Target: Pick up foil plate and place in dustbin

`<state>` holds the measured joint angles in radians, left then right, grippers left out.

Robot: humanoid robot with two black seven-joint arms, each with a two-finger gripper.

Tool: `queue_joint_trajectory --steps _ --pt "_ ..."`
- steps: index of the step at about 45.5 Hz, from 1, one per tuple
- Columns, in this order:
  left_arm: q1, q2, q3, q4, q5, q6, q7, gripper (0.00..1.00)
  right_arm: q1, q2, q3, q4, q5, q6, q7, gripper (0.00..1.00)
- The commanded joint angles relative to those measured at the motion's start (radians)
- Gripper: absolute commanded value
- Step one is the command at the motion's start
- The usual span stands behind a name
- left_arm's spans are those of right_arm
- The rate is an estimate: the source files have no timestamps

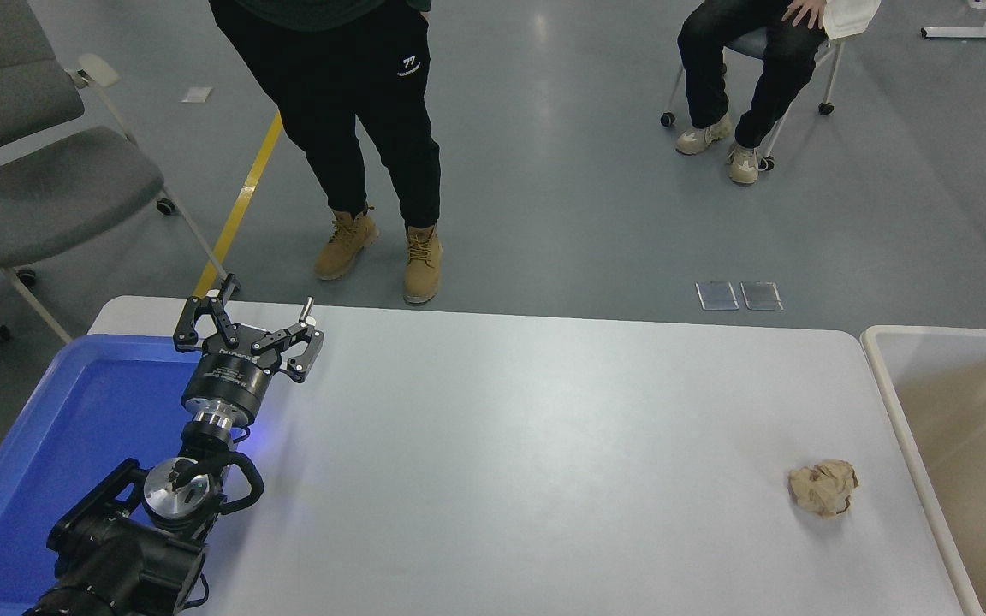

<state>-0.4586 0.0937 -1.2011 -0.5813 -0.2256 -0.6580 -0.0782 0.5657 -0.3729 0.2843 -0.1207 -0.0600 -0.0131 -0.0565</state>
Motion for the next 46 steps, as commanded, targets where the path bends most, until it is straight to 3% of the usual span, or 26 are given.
queue_joint_trajectory --steps 1,3,4,6,9,11,28,40,46 --pt "0.000 0.000 0.000 0.000 0.000 0.000 0.000 0.99 -0.043 0.017 0.009 0.001 0.017 -0.008 0.001 0.00" --pt "0.000 0.000 0.000 0.000 0.000 0.000 0.000 0.99 -0.049 0.017 0.009 0.001 0.017 -0.008 0.004 0.00" --pt "0.000 0.000 0.000 0.000 0.000 0.000 0.000 0.99 -0.052 0.017 0.009 0.001 0.017 -0.008 0.006 0.08" --pt "0.000 0.001 0.000 0.000 0.000 0.000 0.000 0.99 -0.053 0.018 0.010 0.003 0.017 -0.011 0.007 0.51" --pt "0.000 0.000 0.000 0.000 0.000 0.000 0.000 0.99 -0.055 0.022 0.018 0.003 0.017 -0.010 0.009 0.75" --pt "0.000 0.000 0.000 0.000 0.000 0.000 0.000 0.99 -0.055 0.019 0.019 0.003 0.017 -0.004 0.009 1.00" --pt "0.000 0.000 0.000 0.000 0.000 -0.002 0.000 0.99 -0.023 -0.050 0.001 0.004 0.014 0.007 0.009 1.00" --pt "0.000 0.000 0.000 0.000 0.000 0.000 0.000 0.99 0.166 -0.123 -0.138 0.016 0.011 0.110 0.001 1.00" --pt "0.000 0.000 0.000 0.000 0.000 -0.002 0.000 0.99 0.293 -0.259 -0.264 0.146 0.011 0.137 0.003 1.00"
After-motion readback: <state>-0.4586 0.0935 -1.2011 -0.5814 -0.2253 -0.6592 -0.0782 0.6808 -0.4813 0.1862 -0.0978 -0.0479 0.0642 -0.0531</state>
